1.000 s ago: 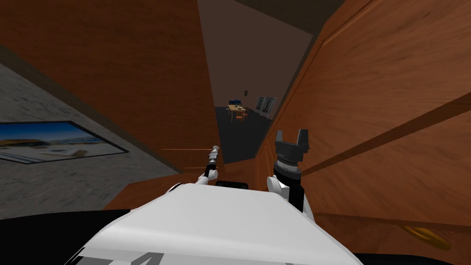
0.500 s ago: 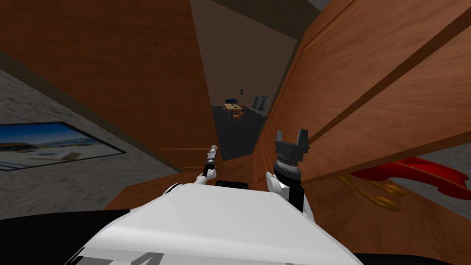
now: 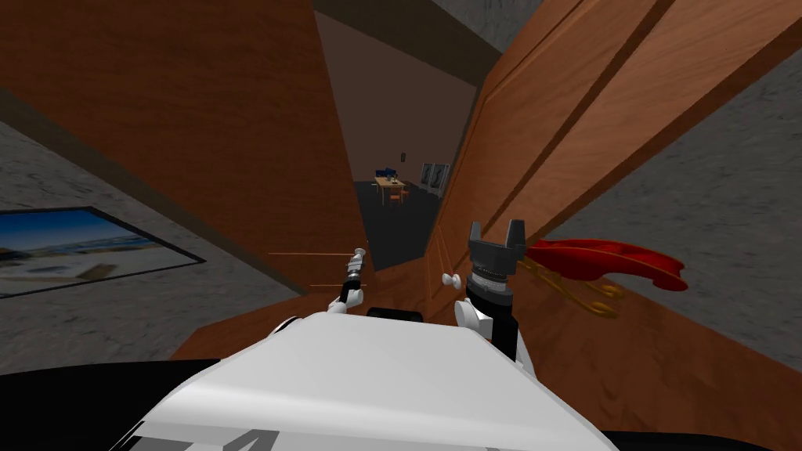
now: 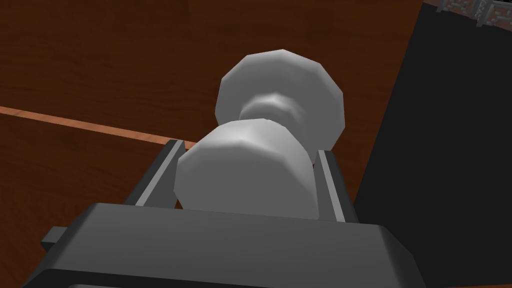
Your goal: Pull the door open
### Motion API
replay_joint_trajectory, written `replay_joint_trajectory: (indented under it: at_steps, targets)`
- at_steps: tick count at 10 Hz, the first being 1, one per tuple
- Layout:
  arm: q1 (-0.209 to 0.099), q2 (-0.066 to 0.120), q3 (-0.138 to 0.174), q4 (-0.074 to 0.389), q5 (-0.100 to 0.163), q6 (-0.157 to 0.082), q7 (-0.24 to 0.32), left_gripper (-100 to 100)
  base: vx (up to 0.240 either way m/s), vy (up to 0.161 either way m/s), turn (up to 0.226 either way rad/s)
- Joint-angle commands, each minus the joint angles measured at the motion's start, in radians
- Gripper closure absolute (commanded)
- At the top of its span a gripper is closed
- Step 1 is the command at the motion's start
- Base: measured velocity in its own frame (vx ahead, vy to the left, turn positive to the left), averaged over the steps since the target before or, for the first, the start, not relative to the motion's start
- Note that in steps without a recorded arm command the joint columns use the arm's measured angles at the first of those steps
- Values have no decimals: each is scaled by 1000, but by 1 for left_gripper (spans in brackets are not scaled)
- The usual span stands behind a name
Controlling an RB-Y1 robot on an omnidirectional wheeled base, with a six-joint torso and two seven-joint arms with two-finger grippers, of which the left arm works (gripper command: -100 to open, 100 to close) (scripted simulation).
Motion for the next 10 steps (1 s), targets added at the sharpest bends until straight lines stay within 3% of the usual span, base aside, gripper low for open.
replay_joint_trajectory:
  at_steps: [1, 3, 10]
  targets:
    - [8, 12, 15, 3, 4, -4, 13, 100, -158, -15, -265]
    - [8, 12, 15, 3, 4, -4, 13, 100, -55, -11, -29]
    - [82, 85, 84, -53, 21, 15, 63, 100, -51, -17, -232]
